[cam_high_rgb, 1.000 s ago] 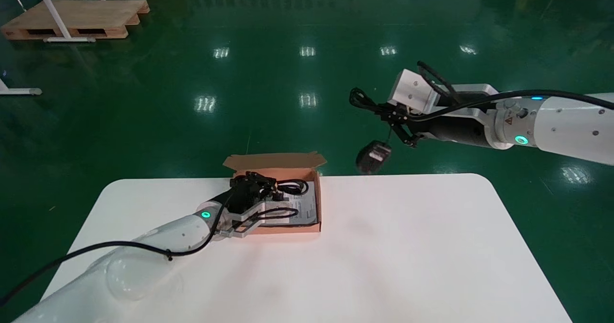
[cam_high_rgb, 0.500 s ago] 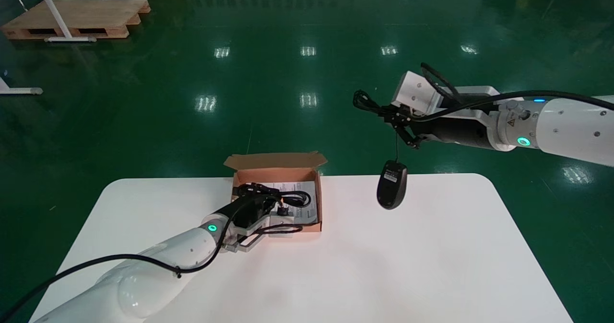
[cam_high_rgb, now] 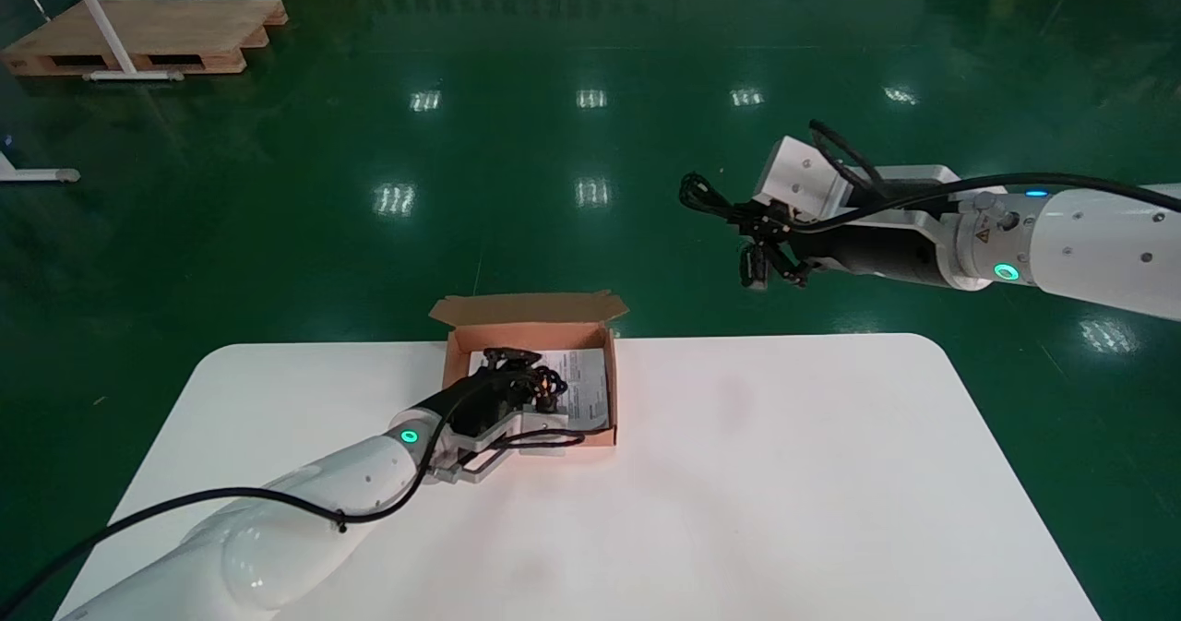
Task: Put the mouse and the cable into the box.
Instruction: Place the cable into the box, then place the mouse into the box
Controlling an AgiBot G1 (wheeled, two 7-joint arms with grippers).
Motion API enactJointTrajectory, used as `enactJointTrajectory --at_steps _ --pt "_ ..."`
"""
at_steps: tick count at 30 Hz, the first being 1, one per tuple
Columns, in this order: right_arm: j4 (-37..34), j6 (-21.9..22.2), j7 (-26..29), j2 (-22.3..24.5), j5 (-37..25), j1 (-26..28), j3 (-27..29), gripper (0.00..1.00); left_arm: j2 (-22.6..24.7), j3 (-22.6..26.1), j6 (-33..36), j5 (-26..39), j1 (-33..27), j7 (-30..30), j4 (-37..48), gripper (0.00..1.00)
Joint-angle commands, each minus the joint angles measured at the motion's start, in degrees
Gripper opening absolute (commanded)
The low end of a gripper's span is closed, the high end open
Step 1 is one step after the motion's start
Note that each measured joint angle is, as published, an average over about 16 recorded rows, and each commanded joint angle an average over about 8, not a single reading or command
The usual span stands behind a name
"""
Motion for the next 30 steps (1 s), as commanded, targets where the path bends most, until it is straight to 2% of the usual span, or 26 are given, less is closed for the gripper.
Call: enactJointTrajectory --at_steps 1,17,24,30 --pt "0.0 0.0 0.0 0.0 0.0 0.0 0.0 0.0 0.0 -0.1 0.1 0.0 0.0 0.0 -0.1 1.0" --pt "-0.1 0.0 -0.1 0.0 0.0 0.0 0.0 0.0 -1.1 -0.1 0.7 -1.0 -0.2 -1.3 -1.3 1.0" --pt "0.2 0.3 0.1 0.0 -0.3 -0.1 -0.1 0.0 -0.4 1.8 -2.7 -2.5 -1.7 -5.2 0.6 1.0" --pt "0.4 0.2 -0.1 -0.4 -0.2 -0.4 -0.3 0.0 -0.7 3.8 -3.1 -5.2 -4.9 -11.0 3.3 1.0"
